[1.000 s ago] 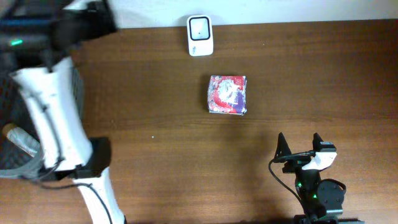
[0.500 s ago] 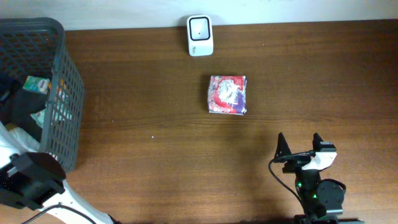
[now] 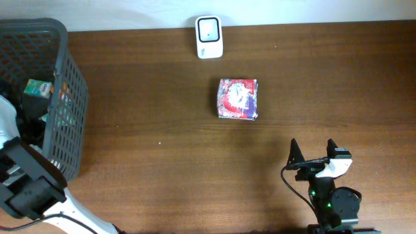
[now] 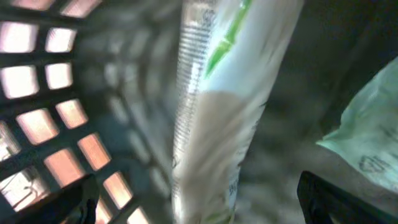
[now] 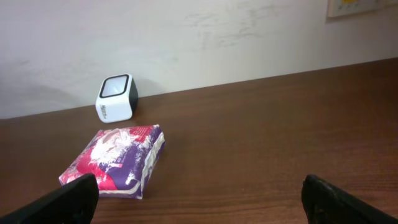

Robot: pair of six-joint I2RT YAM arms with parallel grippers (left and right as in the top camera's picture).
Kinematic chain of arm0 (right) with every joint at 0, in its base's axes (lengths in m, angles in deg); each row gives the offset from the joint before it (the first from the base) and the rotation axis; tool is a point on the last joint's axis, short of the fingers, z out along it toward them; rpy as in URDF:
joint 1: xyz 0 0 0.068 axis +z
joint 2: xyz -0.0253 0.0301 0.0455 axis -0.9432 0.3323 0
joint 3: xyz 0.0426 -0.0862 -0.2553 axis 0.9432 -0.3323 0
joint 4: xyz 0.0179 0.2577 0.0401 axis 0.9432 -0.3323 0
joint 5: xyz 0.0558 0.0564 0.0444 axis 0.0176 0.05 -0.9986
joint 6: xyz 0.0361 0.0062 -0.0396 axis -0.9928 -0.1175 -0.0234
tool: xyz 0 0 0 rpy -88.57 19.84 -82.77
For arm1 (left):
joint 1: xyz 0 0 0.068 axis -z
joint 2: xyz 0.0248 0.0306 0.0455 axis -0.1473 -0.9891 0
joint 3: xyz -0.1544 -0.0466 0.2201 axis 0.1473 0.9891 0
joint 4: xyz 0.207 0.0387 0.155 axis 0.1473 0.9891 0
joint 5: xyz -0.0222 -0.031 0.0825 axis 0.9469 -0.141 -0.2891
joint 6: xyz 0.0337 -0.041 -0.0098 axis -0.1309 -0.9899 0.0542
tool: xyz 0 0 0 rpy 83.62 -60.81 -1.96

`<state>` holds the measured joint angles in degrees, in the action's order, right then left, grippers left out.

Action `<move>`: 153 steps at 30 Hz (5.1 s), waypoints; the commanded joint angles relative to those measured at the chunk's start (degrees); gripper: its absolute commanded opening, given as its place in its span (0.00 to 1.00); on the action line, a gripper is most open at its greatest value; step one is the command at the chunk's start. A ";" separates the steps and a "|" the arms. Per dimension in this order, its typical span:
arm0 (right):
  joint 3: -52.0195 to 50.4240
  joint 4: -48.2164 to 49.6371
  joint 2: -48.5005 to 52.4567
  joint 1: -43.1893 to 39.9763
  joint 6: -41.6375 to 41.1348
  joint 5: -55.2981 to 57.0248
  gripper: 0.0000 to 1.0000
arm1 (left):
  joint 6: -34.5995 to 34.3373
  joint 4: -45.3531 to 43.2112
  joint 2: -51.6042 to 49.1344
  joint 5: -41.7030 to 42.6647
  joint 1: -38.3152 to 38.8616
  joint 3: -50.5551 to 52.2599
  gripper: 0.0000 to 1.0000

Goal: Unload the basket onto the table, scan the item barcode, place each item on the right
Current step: 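Reach the left gripper into the basket and grasp the white tube, then place the white tube upright-lying beside the tissue pack and release, then return the left gripper to the basket and grasp the mint-green wipes pack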

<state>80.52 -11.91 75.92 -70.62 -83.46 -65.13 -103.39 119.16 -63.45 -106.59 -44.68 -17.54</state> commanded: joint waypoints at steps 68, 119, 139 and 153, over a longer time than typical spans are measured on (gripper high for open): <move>-0.31 -0.31 -0.33 -0.37 -0.20 0.55 0.99 | -8.66 6.38 -23.32 24.44 69.07 -37.35 0.00; -0.31 -0.31 -0.33 -0.37 -0.20 0.55 0.99 | 3.15 8.81 -23.63 27.96 67.58 -38.71 0.11; -0.31 -0.31 -0.33 -0.37 -0.20 0.52 0.99 | 16.94 26.62 -2.95 19.98 45.75 -71.93 0.99; -0.31 -0.31 -0.33 -0.37 -0.20 0.52 0.99 | 3.30 26.14 3.45 14.84 7.08 -57.99 0.99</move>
<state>80.52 -11.93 75.85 -70.62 -83.46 -65.13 -95.55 145.56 -59.54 -91.36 -33.90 -81.34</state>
